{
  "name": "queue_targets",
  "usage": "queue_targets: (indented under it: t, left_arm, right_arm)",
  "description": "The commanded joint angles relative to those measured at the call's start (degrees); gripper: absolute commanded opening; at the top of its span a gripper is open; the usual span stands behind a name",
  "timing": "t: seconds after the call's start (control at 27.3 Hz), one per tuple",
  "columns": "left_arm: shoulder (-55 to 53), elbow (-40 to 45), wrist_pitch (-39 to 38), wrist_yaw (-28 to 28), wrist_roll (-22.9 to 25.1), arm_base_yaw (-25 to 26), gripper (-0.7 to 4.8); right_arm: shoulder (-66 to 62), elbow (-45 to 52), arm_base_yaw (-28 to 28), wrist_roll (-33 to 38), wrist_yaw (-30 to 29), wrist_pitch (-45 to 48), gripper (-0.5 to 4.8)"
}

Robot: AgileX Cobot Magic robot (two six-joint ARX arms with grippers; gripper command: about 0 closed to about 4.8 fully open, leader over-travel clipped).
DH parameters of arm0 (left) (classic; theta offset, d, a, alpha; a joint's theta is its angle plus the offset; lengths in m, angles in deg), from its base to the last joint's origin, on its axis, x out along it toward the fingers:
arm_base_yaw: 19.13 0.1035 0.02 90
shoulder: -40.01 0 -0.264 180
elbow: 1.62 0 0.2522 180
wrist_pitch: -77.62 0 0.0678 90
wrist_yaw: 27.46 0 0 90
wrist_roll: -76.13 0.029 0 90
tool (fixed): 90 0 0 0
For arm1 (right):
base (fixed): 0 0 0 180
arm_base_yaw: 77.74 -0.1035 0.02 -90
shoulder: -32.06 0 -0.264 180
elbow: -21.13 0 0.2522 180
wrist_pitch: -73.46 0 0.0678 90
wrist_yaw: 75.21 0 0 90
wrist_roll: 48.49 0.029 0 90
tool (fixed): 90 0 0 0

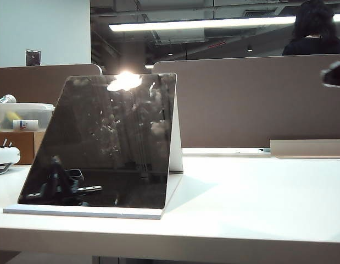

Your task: Push the center of the mirror on the table forward to move it for a short distance.

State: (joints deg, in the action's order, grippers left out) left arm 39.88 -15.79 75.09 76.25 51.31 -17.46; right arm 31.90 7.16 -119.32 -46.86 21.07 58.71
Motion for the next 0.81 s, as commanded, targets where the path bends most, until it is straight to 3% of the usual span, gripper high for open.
queue_targets:
  t: [0.04, 0.15, 0.29, 0.51, 0.81]
  left_arm:
    - [-0.04, -0.02, 6.34, 11.32, -11.39, -0.20, -0.05]
    - [-0.04, -0.11, 7.78, 15.21, -15.72, -2.05, -0.05]
    - [-0.04, -0.11, 8.17, 14.40, -18.16, -8.24, -0.05]
    - [-1.07, -0.26, 7.17, -0.15, -16.72, -22.99, -0.05]
    - [-11.30, -1.44, 7.76, -17.11, -10.27, -40.02, -0.05]
  right_arm:
    - [-0.04, 0.24, -6.12, 0.07, 0.13, 0.79, -0.05]
    - [-0.15, 0.24, -10.93, 0.04, 0.02, 0.79, -0.05]
    - [-2.25, 0.24, -13.90, 0.04, 0.02, 0.96, -0.05]
    - [-6.43, 0.24, -15.26, 0.04, 0.02, 0.79, -0.05]
    - [-8.00, 0.24, -15.21, 0.04, 0.04, 0.79, -0.05]
